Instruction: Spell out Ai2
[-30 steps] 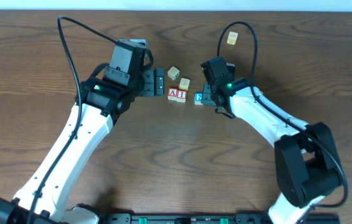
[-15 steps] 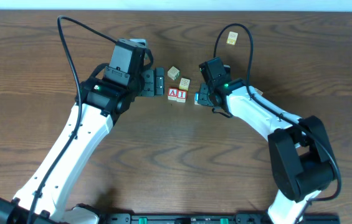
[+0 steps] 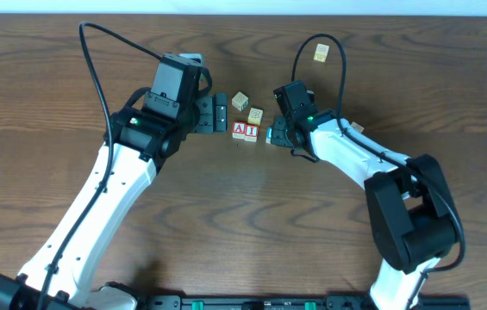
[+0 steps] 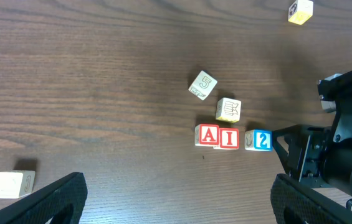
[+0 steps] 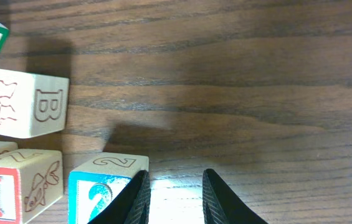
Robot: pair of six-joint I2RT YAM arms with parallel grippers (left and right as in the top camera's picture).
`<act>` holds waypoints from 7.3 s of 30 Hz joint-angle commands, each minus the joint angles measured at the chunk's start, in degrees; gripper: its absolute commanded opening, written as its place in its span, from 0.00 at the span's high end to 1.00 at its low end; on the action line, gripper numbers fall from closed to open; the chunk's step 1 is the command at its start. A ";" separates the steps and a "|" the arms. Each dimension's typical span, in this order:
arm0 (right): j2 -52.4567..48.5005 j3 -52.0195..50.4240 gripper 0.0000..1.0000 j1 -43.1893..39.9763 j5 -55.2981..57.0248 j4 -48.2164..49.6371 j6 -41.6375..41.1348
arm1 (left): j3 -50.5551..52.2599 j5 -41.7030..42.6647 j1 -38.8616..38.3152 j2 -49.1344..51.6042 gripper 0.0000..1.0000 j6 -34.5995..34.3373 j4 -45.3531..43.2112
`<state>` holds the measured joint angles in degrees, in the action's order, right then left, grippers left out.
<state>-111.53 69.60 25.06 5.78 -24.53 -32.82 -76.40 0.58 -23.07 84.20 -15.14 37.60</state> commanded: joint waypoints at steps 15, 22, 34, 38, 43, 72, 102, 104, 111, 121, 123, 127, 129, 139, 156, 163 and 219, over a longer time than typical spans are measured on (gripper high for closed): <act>-0.90 0.76 0.72 0.15 -2.84 1.62 1.18 | -0.37 -1.22 0.17 -0.70 0.05 0.59 -0.02; -0.90 0.76 0.71 0.15 -3.69 1.86 1.16 | -0.37 -1.22 0.17 -0.70 0.05 0.59 -0.13; -0.90 0.76 0.71 0.22 -5.22 3.10 1.16 | -0.37 -1.22 0.17 -0.70 0.05 0.59 -0.17; -0.90 0.76 0.66 0.20 -5.22 3.06 1.16 | -0.37 -1.22 0.17 -0.70 0.05 0.59 -0.17; -0.90 0.76 0.65 0.22 -5.22 2.93 1.16 | -0.37 -1.22 0.17 -0.70 0.05 0.59 -0.17; 14.73 0.79 0.08 -2.97 8.28 -9.70 7.45 | -8.57 -6.80 0.17 -6.58 0.05 11.78 10.62; 66.25 -46.77 0.01 8.55 23.06 15.30 23.02 | 34.47 -16.22 0.09 -31.69 0.05 8.76 -6.95; 64.24 -49.70 0.01 7.91 24.92 23.80 30.75 | 35.82 -16.20 0.15 -29.44 0.05 12.55 -12.79; 58.64 -51.82 0.01 2.58 25.81 39.21 40.61 | 36.50 -19.47 0.35 -22.12 0.05 26.32 -21.73; 58.64 -51.82 0.01 0.83 25.70 33.16 40.61 | 36.50 -19.58 0.33 -18.49 0.04 26.29 -17.49; 58.64 -51.82 0.01 0.83 25.70 30.97 40.61 | 36.50 -19.58 0.33 -18.32 0.05 26.29 -17.38; 58.64 -51.82 0.01 0.83 25.70 28.02 40.61 | 36.50 -19.58 0.33 -18.32 0.04 26.29 -16.85; 58.86 -51.84 0.01 0.90 25.64 26.25 40.59 | 36.68 -19.15 0.20 -19.26 0.05 26.29 -16.41; 79.19 -55.04 0.01 0.63 25.66 15.47 40.61 | 40.61 -18.75 -0.22 -39.39 0.05 26.29 -12.57; 104.56 -66.07 0.01 -6.78 25.68 14.36 40.61 | 55.36 -18.75 -0.20 -67.65 0.05 26.29 5.55; 109.31 -66.25 0.01 -7.45 25.68 14.45 40.61 | 59.30 -18.75 -0.17 -77.26 0.05 26.29 10.64; 108.45 -69.33 0.01 -9.18 25.70 36.89 40.61 | 76.13 -18.60 5.81 -82.07 0.05 26.29 -40.57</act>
<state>-3.11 0.60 16.19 31.29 12.36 7.64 -0.93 -17.98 -17.61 2.24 10.79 -2.44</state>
